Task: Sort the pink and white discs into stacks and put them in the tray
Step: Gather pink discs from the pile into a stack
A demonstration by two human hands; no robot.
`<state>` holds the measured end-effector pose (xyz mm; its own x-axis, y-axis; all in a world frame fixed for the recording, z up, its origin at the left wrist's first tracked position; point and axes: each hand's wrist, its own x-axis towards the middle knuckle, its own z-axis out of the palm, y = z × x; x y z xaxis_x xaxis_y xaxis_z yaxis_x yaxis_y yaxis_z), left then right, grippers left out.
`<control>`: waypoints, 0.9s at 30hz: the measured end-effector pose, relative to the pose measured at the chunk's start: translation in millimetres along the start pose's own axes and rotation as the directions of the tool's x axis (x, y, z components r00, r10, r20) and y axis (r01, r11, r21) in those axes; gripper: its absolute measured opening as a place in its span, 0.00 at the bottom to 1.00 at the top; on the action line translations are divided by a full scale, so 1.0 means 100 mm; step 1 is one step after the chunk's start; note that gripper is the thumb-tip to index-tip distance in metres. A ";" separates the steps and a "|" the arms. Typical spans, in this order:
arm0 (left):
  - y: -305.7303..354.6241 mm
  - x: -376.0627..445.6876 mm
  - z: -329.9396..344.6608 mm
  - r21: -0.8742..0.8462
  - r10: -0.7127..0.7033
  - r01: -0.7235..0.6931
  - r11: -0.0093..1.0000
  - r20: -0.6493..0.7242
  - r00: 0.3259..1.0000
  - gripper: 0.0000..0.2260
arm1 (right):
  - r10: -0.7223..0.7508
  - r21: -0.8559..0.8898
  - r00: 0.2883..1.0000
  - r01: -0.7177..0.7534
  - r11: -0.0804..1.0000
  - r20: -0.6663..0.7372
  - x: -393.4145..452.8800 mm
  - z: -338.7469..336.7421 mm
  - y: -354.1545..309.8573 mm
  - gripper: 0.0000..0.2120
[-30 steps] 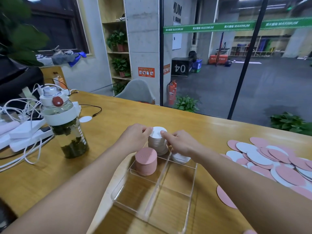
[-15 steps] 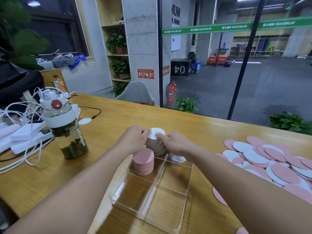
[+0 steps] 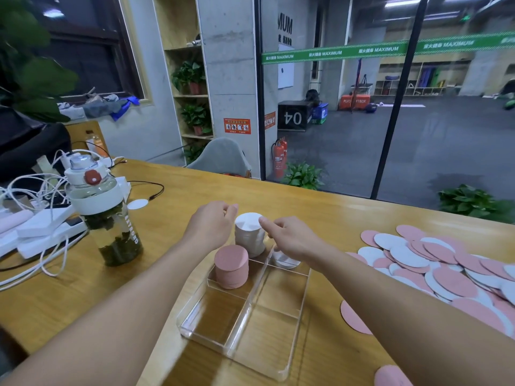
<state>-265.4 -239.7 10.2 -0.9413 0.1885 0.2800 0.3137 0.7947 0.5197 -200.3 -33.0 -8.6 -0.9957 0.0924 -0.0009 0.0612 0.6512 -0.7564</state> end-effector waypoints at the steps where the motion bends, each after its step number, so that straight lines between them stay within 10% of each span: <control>1: 0.05 -0.02 -0.05 0.034 0.010 -0.008 0.999 -0.043 0.999 0.22 | -0.008 -0.005 1.000 0.008 1.000 -0.014 -0.03 -0.04 -0.01 0.41; 6: 0.36 -0.20 -0.23 0.024 0.060 -0.057 0.998 -0.144 0.988 0.16 | -0.026 -0.035 0.998 0.024 0.999 -0.058 -0.39 -0.31 -0.10 0.34; 27: 1.91 -2.88 1.10 -0.310 0.475 -0.392 0.866 0.267 0.838 0.02 | -0.065 -0.235 0.947 -0.012 0.972 -0.315 -3.67 -1.06 1.45 0.06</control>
<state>52.2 -79.2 -59.9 -0.6733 0.6897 0.2666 0.6796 0.4352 0.5905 181.7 107.5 -48.6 -0.9248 0.2830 0.2545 0.0874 0.8087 -0.5816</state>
